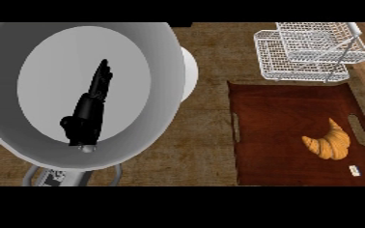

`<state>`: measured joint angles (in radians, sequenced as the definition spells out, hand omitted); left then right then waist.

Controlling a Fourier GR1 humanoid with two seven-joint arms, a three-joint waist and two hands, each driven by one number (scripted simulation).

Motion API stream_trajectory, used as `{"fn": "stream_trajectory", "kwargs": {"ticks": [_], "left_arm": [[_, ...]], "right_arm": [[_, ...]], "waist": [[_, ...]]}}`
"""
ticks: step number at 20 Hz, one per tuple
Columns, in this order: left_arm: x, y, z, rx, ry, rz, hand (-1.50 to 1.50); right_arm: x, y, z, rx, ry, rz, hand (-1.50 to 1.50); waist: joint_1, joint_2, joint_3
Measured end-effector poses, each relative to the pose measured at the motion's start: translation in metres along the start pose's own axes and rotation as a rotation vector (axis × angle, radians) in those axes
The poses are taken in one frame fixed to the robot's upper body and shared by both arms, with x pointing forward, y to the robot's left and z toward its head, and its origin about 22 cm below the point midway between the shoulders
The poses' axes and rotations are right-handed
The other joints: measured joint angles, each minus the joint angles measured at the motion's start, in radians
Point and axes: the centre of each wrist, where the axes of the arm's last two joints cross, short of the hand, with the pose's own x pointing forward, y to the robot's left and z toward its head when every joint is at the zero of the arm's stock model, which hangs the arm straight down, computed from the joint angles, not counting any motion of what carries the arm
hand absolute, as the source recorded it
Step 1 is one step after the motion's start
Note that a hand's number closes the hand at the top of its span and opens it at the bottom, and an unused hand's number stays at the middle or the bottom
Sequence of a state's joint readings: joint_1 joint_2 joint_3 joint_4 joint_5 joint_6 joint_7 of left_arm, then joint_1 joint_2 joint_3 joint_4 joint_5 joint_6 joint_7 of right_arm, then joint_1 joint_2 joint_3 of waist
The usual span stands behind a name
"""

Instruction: Pick the croissant from the tray and place it in the tiered basket

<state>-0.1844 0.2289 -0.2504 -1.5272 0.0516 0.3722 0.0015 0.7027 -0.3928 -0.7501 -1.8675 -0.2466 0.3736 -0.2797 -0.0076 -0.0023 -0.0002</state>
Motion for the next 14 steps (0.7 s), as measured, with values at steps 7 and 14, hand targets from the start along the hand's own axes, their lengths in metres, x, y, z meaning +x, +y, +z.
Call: {"fn": "stream_trajectory", "kwargs": {"ticks": [7, 14], "left_arm": [[-0.002, 0.001, 0.006, -0.009, 0.008, 0.003, 0.0], [0.002, -0.004, 0.005, -0.006, 0.014, 0.002, 0.0]], "right_arm": [[0.028, 0.014, -0.016, 0.064, 0.053, 0.059, -1.5], [0.037, 0.017, -0.019, 0.134, 0.144, 0.107, -1.5]], "waist": [[0.005, 0.0, 0.0], [0.003, -0.001, 0.0]]}}
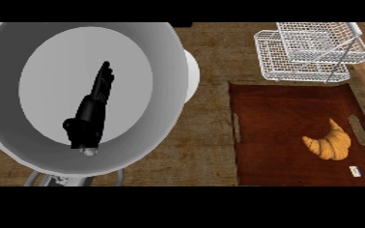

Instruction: Pick the croissant from the tray and place it in the tiered basket

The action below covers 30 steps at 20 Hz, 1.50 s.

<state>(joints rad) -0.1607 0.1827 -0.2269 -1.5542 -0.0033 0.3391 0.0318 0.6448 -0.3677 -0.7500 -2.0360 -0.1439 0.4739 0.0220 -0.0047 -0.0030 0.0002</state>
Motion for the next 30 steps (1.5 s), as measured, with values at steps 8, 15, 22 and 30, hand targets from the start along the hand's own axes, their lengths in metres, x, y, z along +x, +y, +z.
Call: {"fn": "stream_trajectory", "kwargs": {"ticks": [8, 15, 22, 30], "left_arm": [[0.0, 0.006, 0.004, -0.003, 0.004, -0.002, 0.0], [0.002, 0.001, 0.005, -0.009, 0.013, -0.006, 0.0], [-0.003, -0.002, -0.001, -0.002, 0.019, -0.002, 0.0], [-0.006, 0.001, 0.002, -0.009, 0.019, -0.006, 0.0]], "right_arm": [[0.0, 0.02, -0.01, 0.005, 0.065, 0.069, -1.5], [-0.008, 0.019, -0.013, 0.011, 0.081, 0.136, -1.5], [-0.009, 0.032, -0.023, -0.003, 0.039, 0.238, -1.5], [-0.022, 0.048, -0.039, -0.051, 0.113, 0.254, -1.5]], "waist": [[0.002, 0.001, 0.0], [0.0, 0.002, 0.0], [0.0, 0.003, 0.0], [0.002, 0.003, 0.0]]}}
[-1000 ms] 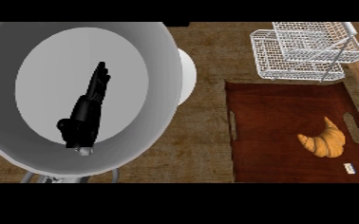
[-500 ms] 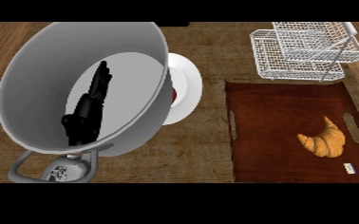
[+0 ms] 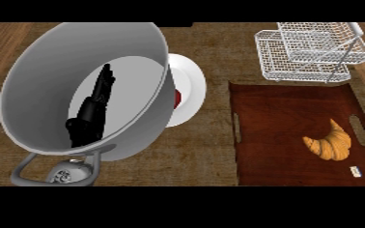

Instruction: Pick the croissant from the tray and place it in the tiered basket

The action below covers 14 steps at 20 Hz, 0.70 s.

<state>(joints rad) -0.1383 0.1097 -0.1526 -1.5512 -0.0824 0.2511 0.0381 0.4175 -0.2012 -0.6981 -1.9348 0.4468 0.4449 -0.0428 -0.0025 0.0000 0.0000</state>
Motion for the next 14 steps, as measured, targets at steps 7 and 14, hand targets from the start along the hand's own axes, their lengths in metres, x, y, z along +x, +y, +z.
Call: {"fn": "stream_trajectory", "kwargs": {"ticks": [7, 14], "left_arm": [[0.006, -0.003, -0.003, 0.0, -0.001, -0.001, 0.0], [0.006, 0.002, 0.003, 0.0, -0.004, -0.003, 0.0]], "right_arm": [[-0.016, 0.014, -0.02, 0.031, 0.023, -0.037, -1.5], [-0.024, 0.03, -0.028, 0.04, -0.006, -0.058, -1.5]], "waist": [[0.0, 0.0, 0.0], [0.001, 0.0, 0.0]]}}
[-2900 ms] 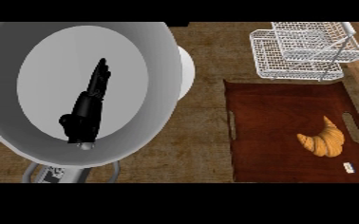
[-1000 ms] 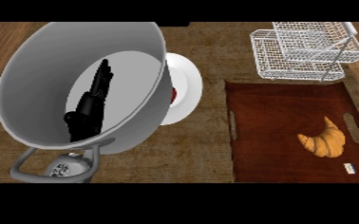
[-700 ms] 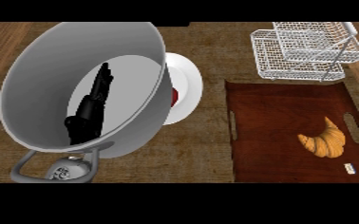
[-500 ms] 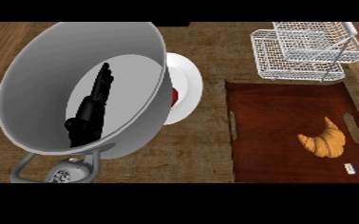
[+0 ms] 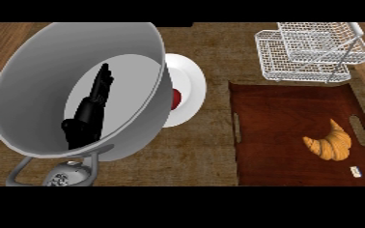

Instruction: Pick the croissant from the tray and place it in the tiered basket

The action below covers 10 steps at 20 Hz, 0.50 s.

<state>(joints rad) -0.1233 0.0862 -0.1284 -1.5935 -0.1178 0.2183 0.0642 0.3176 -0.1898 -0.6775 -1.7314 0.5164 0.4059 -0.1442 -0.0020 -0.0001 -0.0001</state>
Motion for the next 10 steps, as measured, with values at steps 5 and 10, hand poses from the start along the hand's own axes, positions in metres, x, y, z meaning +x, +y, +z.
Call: {"fn": "stream_trajectory", "kwargs": {"ticks": [5, 10], "left_arm": [[-0.005, 0.001, -0.007, 0.008, 0.007, 0.0, 0.0], [-0.005, -0.002, -0.004, 0.001, 0.006, 0.003, 0.0]], "right_arm": [[-0.002, 0.006, -0.005, 0.012, -0.021, -0.014, -1.5], [-0.004, 0.008, -0.019, 0.035, -0.025, -0.024, -1.5]], "waist": [[-0.001, 0.0, 0.0], [0.0, 0.0, 0.0]]}}
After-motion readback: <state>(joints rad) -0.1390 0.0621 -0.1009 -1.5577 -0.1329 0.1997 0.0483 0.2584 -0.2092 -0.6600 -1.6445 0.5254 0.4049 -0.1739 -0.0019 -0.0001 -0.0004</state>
